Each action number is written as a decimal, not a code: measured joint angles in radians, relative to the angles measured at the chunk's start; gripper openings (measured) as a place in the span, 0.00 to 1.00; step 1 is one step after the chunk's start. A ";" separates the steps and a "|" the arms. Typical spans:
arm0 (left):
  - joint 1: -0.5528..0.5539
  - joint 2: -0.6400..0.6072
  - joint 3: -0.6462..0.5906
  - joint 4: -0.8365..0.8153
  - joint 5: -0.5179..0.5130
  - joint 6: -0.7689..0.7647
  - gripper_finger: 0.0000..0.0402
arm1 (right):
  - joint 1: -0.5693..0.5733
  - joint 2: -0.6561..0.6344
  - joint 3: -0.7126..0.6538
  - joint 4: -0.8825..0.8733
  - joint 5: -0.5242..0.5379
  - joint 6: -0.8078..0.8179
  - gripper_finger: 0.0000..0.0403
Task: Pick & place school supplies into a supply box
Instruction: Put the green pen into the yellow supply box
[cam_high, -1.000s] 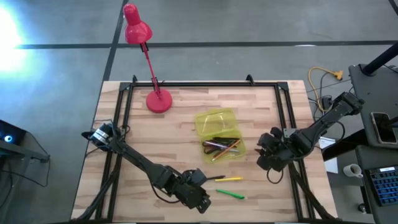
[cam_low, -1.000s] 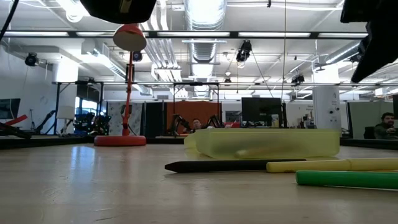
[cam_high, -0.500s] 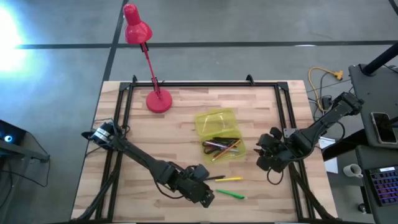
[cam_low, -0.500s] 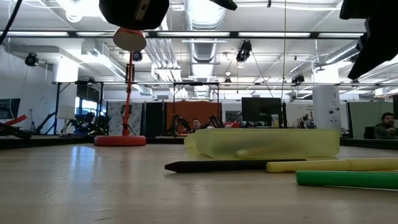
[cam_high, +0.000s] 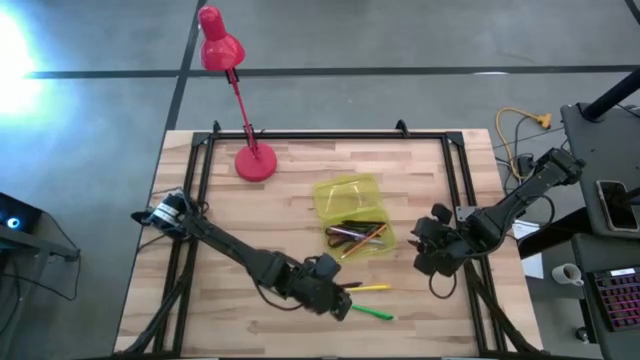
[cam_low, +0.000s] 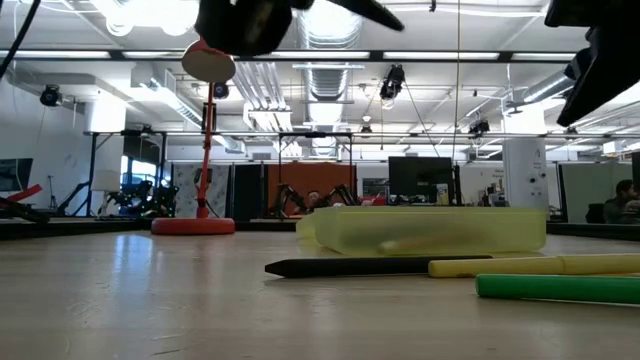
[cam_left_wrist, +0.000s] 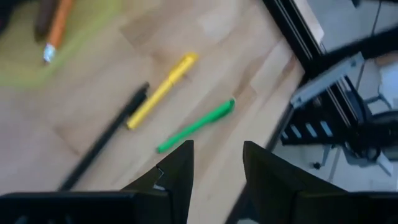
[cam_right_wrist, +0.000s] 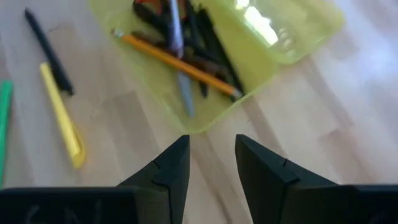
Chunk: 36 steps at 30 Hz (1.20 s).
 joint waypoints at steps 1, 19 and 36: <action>0.011 0.000 0.000 0.000 0.000 0.000 0.30 | 0.000 0.000 0.000 0.000 -0.018 0.000 0.29; 0.118 -0.017 -0.111 -0.007 0.170 0.866 0.30 | 0.000 0.003 0.000 0.003 -0.057 0.228 0.29; 0.126 -0.017 -0.203 0.134 0.212 0.603 0.30 | 0.000 0.001 0.000 0.000 -0.172 -0.013 0.29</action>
